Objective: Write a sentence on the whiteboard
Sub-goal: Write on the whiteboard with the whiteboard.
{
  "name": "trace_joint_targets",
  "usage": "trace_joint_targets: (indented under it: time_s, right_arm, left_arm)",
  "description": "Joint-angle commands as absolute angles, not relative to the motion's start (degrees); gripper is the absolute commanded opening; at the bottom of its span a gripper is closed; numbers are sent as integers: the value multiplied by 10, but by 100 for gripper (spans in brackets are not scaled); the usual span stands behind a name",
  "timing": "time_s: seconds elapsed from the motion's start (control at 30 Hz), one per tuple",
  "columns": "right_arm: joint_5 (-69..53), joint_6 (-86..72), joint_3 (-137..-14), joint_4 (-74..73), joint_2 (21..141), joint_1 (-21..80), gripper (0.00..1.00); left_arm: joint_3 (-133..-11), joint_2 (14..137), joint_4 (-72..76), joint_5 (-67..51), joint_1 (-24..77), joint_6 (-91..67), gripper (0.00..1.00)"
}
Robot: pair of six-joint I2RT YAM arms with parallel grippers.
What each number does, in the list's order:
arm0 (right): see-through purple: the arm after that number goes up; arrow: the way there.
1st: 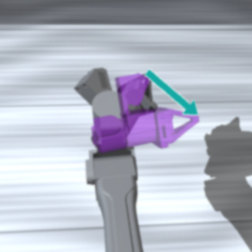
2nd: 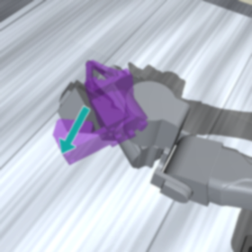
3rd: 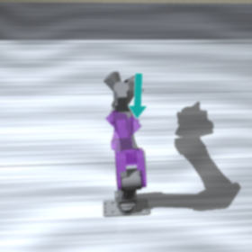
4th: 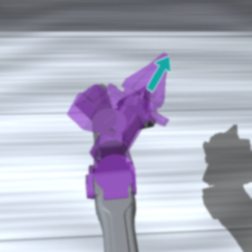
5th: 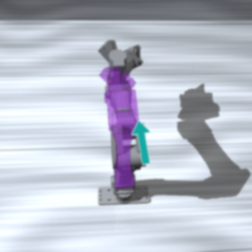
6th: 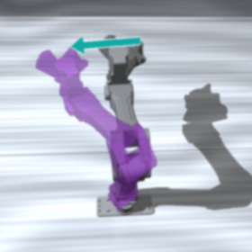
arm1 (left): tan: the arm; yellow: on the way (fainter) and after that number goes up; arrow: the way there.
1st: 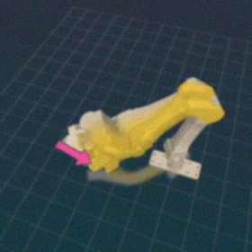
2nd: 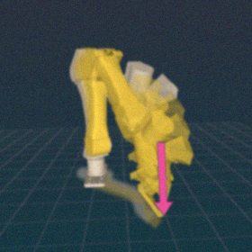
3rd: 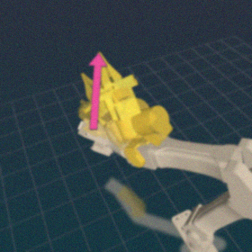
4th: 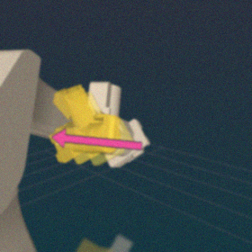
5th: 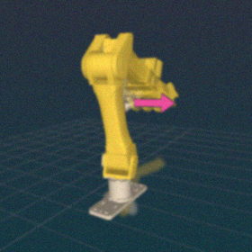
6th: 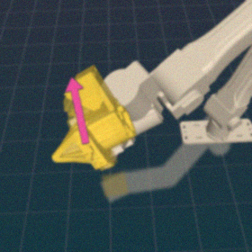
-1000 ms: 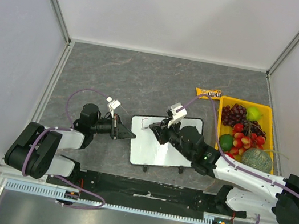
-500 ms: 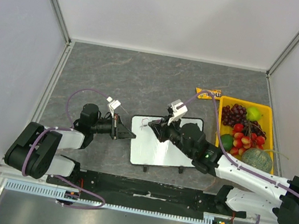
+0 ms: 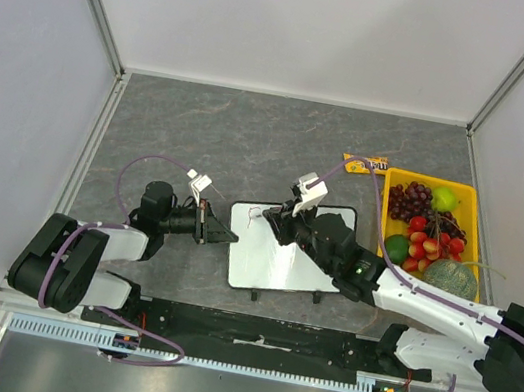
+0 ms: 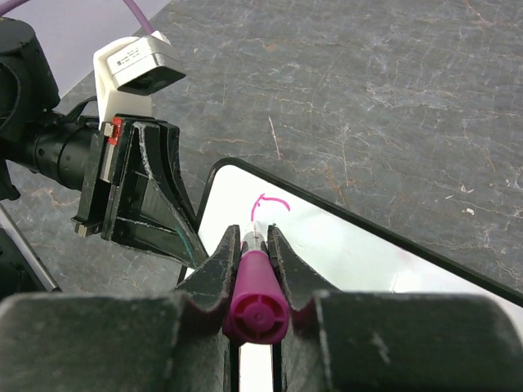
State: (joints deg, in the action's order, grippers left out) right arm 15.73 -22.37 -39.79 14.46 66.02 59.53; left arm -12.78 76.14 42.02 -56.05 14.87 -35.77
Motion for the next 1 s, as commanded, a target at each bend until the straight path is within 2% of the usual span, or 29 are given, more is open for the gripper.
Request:
trace_joint_targets:
  time_s: [0.0,0.97]
  right_arm:
    - [177,-218,-398,169,670,598,0]
    - [251,-214,-394,100,643,596,0]
  left_arm:
    - [-136,770,398,-531,150,-323,2]
    - [-136,769,396,-529,151,-322,2]
